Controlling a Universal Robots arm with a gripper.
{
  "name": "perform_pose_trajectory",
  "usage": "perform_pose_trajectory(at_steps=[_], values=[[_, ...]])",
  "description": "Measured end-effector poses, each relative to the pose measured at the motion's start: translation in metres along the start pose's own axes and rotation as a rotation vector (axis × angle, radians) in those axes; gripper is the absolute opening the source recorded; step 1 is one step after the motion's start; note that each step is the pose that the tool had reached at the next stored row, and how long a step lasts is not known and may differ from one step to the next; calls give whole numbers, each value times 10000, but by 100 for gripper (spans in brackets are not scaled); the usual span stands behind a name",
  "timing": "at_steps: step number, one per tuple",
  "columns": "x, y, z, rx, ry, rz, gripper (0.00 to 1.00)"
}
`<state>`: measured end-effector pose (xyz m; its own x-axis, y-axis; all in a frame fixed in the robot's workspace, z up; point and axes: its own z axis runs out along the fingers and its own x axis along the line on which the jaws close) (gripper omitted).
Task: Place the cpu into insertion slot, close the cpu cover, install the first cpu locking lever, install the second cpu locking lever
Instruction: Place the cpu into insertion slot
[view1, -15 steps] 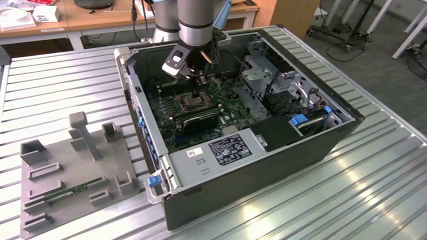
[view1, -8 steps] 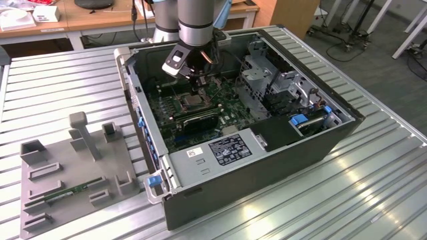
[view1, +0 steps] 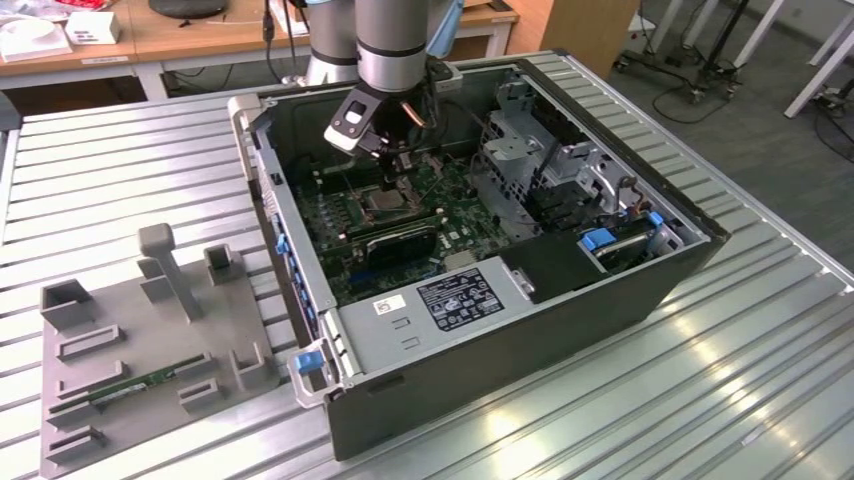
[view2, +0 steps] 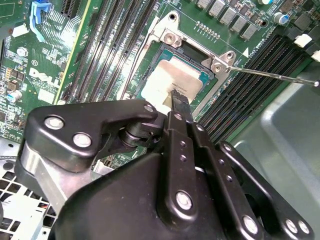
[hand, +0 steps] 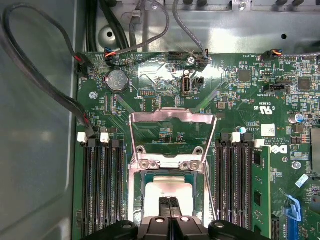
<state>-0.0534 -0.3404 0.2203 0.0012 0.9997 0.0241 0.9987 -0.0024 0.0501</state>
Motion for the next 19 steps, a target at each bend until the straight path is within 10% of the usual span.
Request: perform_pose_trajectory(at_steps=[19], values=[[-4,-16,150,0,-105,-4,11]])
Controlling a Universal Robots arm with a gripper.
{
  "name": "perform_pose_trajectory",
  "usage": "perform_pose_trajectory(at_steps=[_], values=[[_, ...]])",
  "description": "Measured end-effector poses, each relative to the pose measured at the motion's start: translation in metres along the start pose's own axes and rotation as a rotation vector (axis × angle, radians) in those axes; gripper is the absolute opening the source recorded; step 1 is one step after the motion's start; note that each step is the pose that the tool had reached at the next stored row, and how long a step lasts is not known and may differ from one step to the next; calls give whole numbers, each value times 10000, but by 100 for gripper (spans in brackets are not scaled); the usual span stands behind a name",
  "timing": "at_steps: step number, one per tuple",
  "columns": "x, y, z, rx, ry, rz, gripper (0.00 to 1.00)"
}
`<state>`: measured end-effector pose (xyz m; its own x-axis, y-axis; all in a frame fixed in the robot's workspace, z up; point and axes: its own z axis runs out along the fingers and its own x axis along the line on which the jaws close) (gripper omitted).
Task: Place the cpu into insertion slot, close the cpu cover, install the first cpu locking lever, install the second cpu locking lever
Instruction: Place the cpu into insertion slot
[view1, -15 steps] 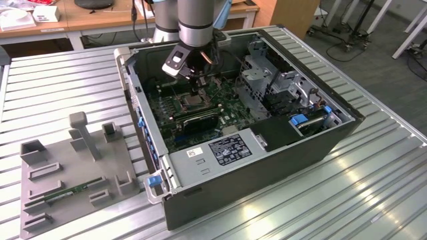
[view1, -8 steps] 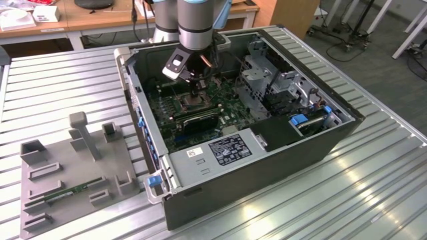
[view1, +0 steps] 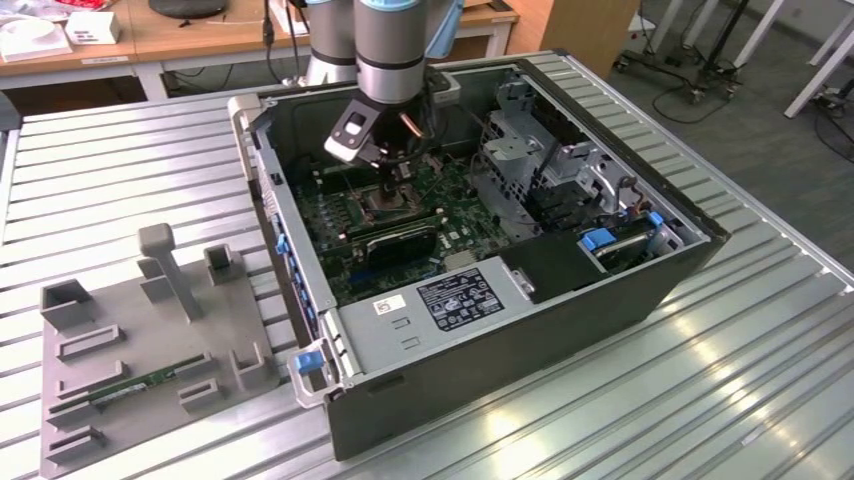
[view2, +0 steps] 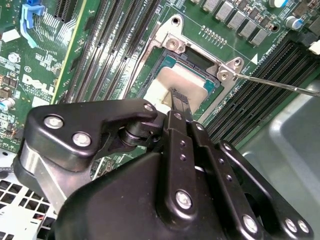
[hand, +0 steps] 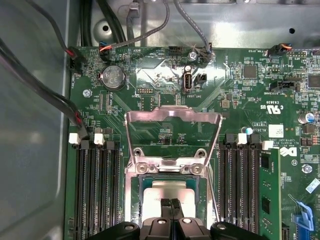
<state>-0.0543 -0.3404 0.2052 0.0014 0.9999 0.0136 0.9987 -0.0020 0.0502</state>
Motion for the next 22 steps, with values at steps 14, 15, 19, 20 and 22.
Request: perform_pose_trajectory(at_steps=[14,15,19,20,22], values=[[-1,-9,52,4,-4,-2,11],[-3,-10,59,10,-13,-2,11],[-5,-12,79,7,-11,-1,11],[-5,-13,80,7,-12,-2,11],[-6,-13,80,10,-14,-2,11]])
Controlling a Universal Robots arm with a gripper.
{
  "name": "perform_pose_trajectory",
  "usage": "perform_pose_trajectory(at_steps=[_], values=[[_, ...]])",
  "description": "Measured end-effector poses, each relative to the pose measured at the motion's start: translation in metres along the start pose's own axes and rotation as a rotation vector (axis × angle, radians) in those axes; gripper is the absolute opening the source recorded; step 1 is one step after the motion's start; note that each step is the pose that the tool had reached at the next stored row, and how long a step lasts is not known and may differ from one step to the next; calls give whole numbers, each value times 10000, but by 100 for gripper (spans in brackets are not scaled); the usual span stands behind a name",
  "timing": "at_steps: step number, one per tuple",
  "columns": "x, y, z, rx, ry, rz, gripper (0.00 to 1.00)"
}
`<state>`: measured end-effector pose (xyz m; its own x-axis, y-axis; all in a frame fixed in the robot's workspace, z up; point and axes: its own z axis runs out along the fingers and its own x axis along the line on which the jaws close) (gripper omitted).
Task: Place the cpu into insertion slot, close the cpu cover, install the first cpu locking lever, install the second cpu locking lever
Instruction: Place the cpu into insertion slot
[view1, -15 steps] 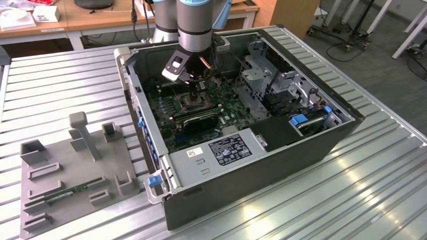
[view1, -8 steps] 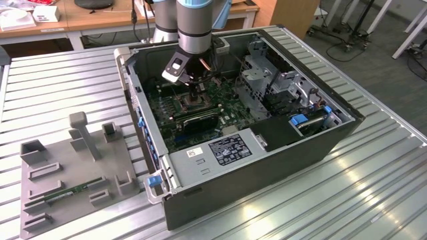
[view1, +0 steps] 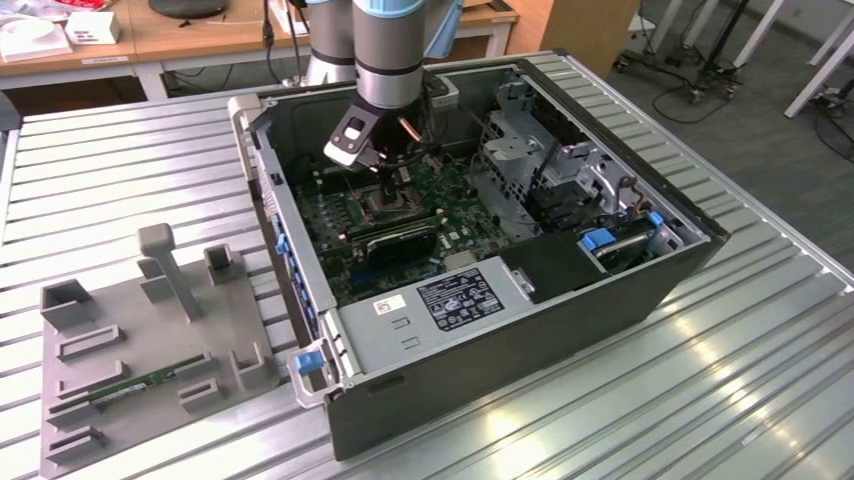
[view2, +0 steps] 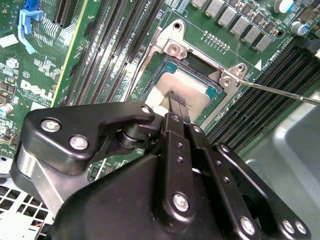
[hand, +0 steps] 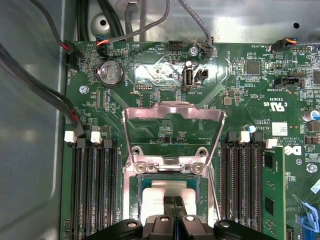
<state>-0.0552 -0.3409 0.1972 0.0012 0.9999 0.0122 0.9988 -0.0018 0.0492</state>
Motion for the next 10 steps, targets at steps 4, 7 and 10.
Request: perform_pose_trajectory(at_steps=[4,7,10], values=[[-1,-1,1,0,-1,0,11],[-1,0,1,0,0,0,11],[5,4,-11,-15,20,1,11]])
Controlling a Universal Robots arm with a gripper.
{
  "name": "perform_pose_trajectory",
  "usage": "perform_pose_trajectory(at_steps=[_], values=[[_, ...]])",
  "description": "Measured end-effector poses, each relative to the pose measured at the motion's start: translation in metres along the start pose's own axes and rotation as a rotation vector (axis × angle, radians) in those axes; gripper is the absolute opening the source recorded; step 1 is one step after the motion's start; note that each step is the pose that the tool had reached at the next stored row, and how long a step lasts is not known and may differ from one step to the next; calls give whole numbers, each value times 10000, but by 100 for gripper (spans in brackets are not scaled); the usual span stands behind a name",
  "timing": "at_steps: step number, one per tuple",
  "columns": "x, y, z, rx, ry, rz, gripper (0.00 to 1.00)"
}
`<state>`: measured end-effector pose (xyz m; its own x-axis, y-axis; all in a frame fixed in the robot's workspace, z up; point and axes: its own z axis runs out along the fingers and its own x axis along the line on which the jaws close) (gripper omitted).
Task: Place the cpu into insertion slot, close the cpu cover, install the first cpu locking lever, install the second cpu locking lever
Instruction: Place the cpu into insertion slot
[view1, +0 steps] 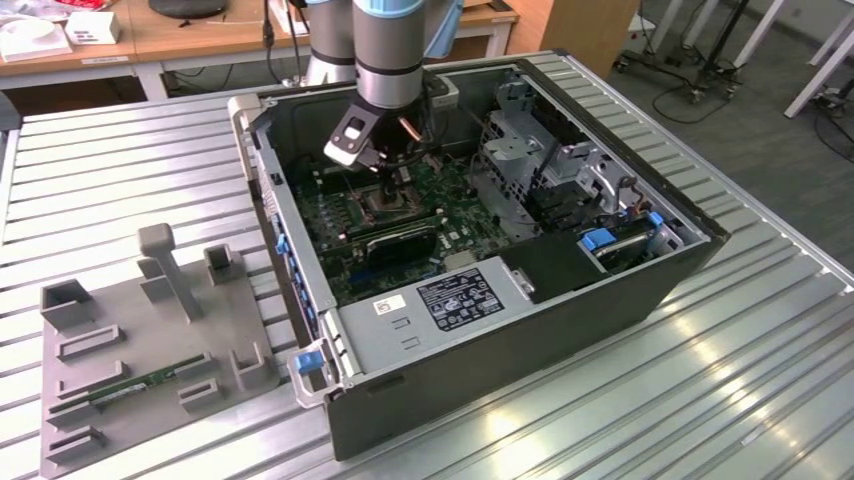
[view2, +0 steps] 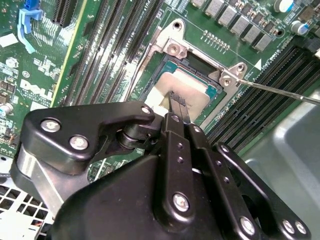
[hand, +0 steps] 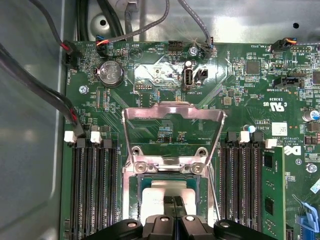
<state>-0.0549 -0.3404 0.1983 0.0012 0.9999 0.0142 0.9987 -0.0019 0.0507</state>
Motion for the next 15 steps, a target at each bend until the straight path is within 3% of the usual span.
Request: perform_pose_trajectory(at_steps=[8,15], values=[[1,6,-115,6,-16,-2,11],[4,14,-288,5,-21,-1,11]])
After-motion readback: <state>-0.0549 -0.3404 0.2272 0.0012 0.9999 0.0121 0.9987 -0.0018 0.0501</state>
